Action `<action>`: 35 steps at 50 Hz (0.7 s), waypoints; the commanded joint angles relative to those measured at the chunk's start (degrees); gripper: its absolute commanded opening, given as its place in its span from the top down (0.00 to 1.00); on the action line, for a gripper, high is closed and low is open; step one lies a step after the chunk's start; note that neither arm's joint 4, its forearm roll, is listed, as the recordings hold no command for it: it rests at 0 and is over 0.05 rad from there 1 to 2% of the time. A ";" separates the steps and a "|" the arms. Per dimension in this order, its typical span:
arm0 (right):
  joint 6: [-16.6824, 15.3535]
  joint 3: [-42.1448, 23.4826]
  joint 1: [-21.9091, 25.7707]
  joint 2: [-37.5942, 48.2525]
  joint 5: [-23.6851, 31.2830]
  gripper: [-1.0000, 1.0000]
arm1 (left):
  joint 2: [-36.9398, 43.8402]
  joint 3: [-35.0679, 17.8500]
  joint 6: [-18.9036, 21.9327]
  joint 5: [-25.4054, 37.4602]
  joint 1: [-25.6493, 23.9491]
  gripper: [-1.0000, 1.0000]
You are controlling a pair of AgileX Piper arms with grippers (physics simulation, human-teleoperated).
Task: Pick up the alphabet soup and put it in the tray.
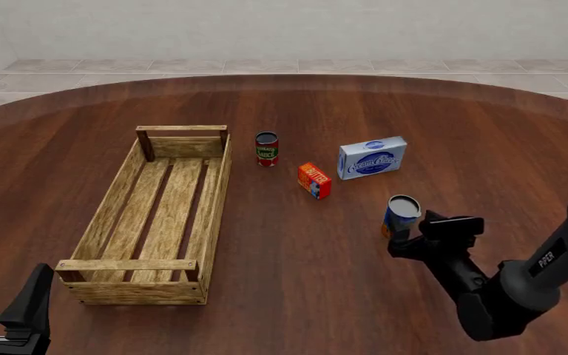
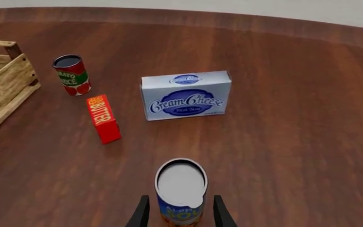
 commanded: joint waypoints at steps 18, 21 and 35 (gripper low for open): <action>-0.33 -1.72 -0.26 1.74 0.00 0.00 | 0.00 0.00 0.00 0.00 0.00 0.00; -0.67 -2.18 0.07 2.43 0.00 0.00 | 0.00 0.00 0.00 0.00 0.00 0.00; -0.61 -3.91 0.67 4.77 0.00 0.00 | 0.00 0.00 0.00 0.00 0.00 0.00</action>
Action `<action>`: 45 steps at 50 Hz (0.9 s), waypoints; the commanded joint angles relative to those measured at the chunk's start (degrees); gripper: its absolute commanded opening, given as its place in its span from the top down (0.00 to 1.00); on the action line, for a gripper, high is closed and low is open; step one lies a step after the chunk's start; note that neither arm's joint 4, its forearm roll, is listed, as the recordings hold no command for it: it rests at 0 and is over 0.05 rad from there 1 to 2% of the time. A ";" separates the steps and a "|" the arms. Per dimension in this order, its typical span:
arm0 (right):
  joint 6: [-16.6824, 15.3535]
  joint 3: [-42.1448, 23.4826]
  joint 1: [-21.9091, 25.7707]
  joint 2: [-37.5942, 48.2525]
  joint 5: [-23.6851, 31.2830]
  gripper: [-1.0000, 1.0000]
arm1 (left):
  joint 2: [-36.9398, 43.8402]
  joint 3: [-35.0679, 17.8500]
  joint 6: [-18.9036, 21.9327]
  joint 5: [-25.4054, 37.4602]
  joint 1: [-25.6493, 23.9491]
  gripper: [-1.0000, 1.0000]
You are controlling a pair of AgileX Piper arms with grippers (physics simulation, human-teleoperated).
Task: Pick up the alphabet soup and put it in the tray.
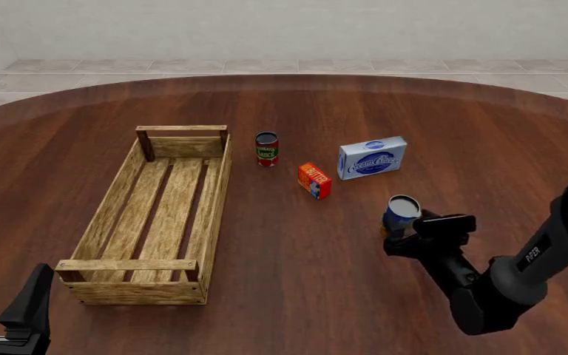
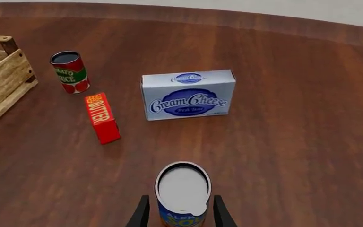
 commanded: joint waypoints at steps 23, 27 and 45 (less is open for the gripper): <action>0.90 -4.03 -0.07 4.86 0.00 0.00 | 0.00 0.00 0.00 0.00 0.00 0.00; 1.08 -4.95 -0.01 6.19 0.00 0.00 | 0.00 0.00 0.00 0.00 0.00 0.00; 1.84 -3.24 2.32 4.20 0.00 1.00 | 0.00 0.00 0.00 0.00 0.00 0.00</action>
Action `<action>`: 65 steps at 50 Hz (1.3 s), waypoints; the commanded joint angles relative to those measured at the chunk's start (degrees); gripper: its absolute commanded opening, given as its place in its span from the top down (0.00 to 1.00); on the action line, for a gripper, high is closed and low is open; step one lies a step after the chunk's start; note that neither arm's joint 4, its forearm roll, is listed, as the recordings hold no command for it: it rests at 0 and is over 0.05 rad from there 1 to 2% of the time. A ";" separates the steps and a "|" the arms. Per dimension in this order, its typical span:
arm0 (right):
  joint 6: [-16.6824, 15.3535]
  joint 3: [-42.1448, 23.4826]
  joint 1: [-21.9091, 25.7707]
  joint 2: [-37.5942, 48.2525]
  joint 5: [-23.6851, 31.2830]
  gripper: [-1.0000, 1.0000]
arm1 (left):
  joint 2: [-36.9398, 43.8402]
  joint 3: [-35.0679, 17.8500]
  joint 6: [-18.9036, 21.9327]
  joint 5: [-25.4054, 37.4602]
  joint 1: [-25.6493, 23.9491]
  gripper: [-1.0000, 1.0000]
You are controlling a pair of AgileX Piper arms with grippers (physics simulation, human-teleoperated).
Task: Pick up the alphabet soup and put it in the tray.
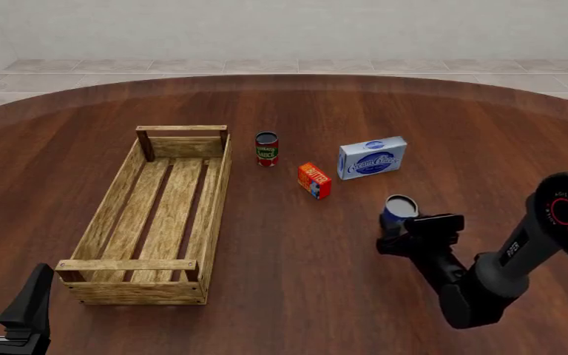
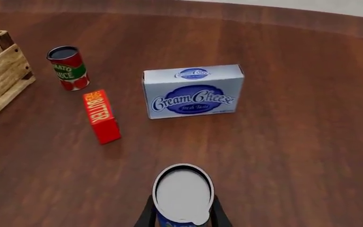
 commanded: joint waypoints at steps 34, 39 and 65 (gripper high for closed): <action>-0.13 8.47 5.06 -13.87 0.00 1.00 | 0.00 0.00 0.00 0.00 0.00 0.00; 1.38 9.49 8.04 -15.55 0.00 1.00 | 0.00 0.00 0.00 0.00 0.00 0.00; -0.45 7.45 16.71 -22.60 6.44 1.00 | 0.00 0.00 0.00 0.00 0.00 0.00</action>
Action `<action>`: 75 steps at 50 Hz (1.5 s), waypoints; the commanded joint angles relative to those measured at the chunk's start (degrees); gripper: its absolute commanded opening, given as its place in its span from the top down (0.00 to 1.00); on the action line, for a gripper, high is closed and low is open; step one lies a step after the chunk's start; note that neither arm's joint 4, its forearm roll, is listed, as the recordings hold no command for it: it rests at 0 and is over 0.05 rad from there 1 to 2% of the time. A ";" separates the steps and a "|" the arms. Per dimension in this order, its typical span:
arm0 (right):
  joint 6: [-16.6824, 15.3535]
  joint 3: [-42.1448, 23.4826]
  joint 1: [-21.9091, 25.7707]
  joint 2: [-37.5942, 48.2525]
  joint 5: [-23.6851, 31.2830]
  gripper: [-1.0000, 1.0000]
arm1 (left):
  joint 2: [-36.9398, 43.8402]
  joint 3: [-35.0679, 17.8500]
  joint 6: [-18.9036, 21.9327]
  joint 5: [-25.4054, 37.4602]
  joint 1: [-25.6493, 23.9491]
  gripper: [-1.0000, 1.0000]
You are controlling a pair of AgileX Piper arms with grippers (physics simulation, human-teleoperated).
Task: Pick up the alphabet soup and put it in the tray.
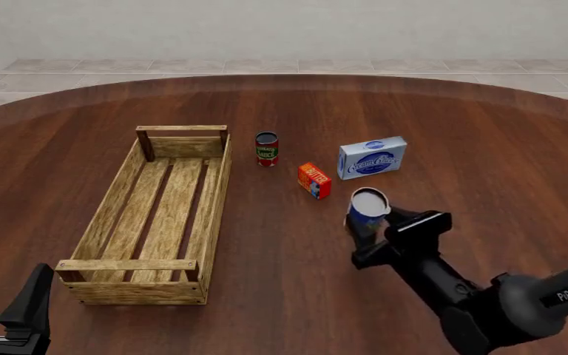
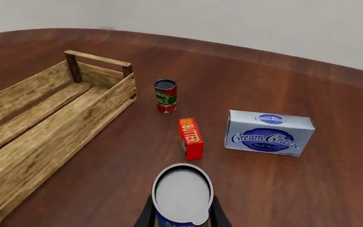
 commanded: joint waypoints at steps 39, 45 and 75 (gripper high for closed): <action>-0.49 -23.55 16.67 -7.04 27.08 1.00 | 0.00 0.00 0.00 0.00 0.00 0.00; -0.76 -26.59 17.93 -6.74 28.90 1.00 | 0.00 0.00 0.00 0.00 0.00 0.00; 0.02 -39.87 22.27 -1.19 34.32 1.00 | 0.00 0.00 0.00 0.00 0.00 0.00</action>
